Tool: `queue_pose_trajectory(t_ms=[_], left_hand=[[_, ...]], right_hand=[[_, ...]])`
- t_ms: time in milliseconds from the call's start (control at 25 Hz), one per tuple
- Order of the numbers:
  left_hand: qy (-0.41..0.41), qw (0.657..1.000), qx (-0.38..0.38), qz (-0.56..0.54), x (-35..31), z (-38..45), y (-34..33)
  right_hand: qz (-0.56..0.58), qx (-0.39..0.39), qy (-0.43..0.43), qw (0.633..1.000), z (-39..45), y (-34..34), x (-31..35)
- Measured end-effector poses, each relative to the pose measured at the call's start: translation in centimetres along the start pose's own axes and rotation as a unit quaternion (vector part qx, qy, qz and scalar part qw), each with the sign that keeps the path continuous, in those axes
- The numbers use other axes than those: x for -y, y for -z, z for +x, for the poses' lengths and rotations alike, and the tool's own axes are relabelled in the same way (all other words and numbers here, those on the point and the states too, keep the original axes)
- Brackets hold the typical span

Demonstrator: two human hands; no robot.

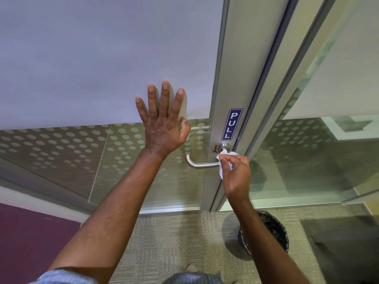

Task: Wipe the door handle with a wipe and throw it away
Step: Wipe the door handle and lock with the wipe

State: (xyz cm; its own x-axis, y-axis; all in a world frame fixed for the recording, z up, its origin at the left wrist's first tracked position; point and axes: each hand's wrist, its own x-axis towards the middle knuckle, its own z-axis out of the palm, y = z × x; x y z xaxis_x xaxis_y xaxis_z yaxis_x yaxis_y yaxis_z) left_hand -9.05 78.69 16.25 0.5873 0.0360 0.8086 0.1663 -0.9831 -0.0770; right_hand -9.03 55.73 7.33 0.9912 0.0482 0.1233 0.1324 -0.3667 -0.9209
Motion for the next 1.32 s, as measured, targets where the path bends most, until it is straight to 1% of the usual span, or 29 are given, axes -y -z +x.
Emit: queue_pose_trajectory(t_ms=[40,120,200,320,440,560,680,800,840,920,960,1040,1120,1200,1240,1320], left_hand=[[0.001,1.0,0.002,0.0,0.0,0.0,0.0],[0.001,1.0,0.005,-0.002,0.1,0.1,0.1],[0.003,1.0,0.009,-0.003,0.1,0.0,0.2],[0.001,1.0,0.008,-0.003,0.0,0.0,0.3],[0.001,1.0,0.008,-0.002,-0.1,0.0,0.2],[0.002,1.0,0.004,-0.001,-0.1,0.0,0.0],[0.004,1.0,-0.002,0.002,0.0,0.0,-0.1],[0.004,1.0,0.0,0.001,0.0,-0.1,-0.1],[0.004,1.0,0.001,0.001,0.0,-0.1,-0.1],[0.004,1.0,0.003,-0.001,0.0,-0.1,-0.1],[0.003,1.0,0.004,-0.001,0.0,-0.1,-0.1],[0.003,1.0,0.005,0.001,0.0,-0.1,0.0],[0.003,1.0,0.002,-0.002,0.0,-0.1,-0.1],[0.001,1.0,0.0,-0.003,0.0,-0.1,-0.1],[0.001,1.0,0.0,-0.003,0.0,0.0,-0.1],[0.001,1.0,0.002,-0.003,0.0,-0.1,0.0]], right_hand=[[0.013,-0.01,-0.021,1.0,0.5,-0.2,0.3],[0.101,-0.022,-0.081,0.991,1.2,-0.8,0.7],[0.203,-0.035,-0.148,0.967,1.3,-1.5,1.1],[0.296,-0.06,-0.213,0.929,1.4,-2.0,0.6],[0.331,-0.056,-0.255,0.907,1.4,-1.6,0.2],[0.366,-0.048,-0.278,0.887,0.6,-1.4,0.2],[0.406,-0.055,-0.314,0.857,-1.0,-1.9,0.1],[0.419,-0.022,-0.343,0.84,-2.7,-2.7,0.3],[0.416,-0.004,-0.348,0.84,-3.1,-2.9,0.4],[0.388,0.014,-0.346,0.854,-3.5,-3.0,0.4],[0.37,0.006,-0.342,0.864,-3.4,-2.7,0.3],[0.347,-0.037,-0.324,0.879,-2.5,-1.8,0.0],[0.327,-0.082,-0.291,0.895,-1.1,-0.7,-0.2],[0.307,-0.102,-0.248,0.913,0.4,0.1,-0.1],[0.285,-0.096,-0.217,0.929,1.0,0.1,0.2],[0.212,-0.062,-0.153,0.963,1.5,-0.1,0.6]])
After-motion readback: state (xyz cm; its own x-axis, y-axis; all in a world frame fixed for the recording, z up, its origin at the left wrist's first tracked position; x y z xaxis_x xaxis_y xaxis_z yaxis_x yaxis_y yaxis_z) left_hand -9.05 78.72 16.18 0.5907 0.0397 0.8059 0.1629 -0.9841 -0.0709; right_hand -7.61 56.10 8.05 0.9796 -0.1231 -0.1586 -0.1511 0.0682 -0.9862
